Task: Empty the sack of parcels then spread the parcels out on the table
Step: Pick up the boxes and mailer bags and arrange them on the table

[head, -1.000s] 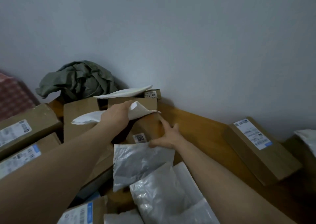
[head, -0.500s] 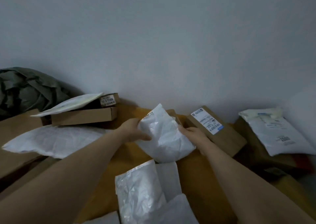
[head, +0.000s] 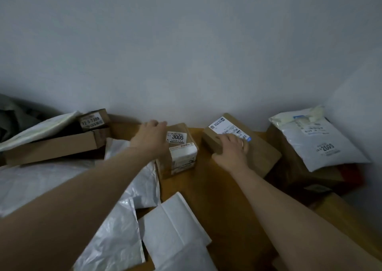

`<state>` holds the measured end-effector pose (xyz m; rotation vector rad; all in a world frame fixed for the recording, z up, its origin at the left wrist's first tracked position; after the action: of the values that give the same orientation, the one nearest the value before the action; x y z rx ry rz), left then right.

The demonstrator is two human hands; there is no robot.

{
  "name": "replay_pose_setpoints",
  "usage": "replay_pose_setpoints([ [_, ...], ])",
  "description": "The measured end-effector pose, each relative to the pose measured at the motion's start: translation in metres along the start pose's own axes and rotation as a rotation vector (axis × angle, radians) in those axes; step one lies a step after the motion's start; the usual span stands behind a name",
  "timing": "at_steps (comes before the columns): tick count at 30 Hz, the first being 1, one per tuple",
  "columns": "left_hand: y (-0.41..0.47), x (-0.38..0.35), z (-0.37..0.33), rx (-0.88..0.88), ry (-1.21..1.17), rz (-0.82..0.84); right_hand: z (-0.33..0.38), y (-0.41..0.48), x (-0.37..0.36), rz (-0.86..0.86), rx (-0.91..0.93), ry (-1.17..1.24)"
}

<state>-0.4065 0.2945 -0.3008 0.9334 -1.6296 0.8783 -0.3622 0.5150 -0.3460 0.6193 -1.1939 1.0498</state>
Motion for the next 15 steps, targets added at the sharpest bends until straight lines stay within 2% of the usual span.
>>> replay_pose_setpoints([
  [2, 0.008, -0.041, -0.025, -0.018, -0.109, 0.169, -0.015, 0.007, -0.001, 0.033, -0.103, -0.057],
  [4, 0.012, -0.063, -0.030, -0.029, -0.012, 0.291, -0.041, 0.013, -0.005, 0.108, -0.200, -0.122],
  [8, 0.025, -0.065, -0.023, 0.011, -0.071, 0.251, -0.082, 0.012, -0.011, 0.218, -0.254, -0.251],
  [11, 0.035, -0.057, -0.040, -0.042, -0.089, 0.213, -0.085, 0.012, -0.009, 0.176, -0.212, -0.413],
  [15, 0.044, -0.066, -0.073, -0.094, -0.147, 0.220, -0.080, 0.012, 0.003, 0.137, -0.213, -0.434],
])
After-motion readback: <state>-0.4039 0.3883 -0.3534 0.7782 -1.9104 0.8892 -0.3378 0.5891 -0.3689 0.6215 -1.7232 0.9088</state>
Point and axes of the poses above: each hand's wrist, its own y-axis towards the middle knuckle, its own x-axis out of the back of the hand, z = x × y, the point moved 10 cm from there along y, towards the middle knuckle, and after that the axes turned 14 degrees about -x, right-handed, at the moved point
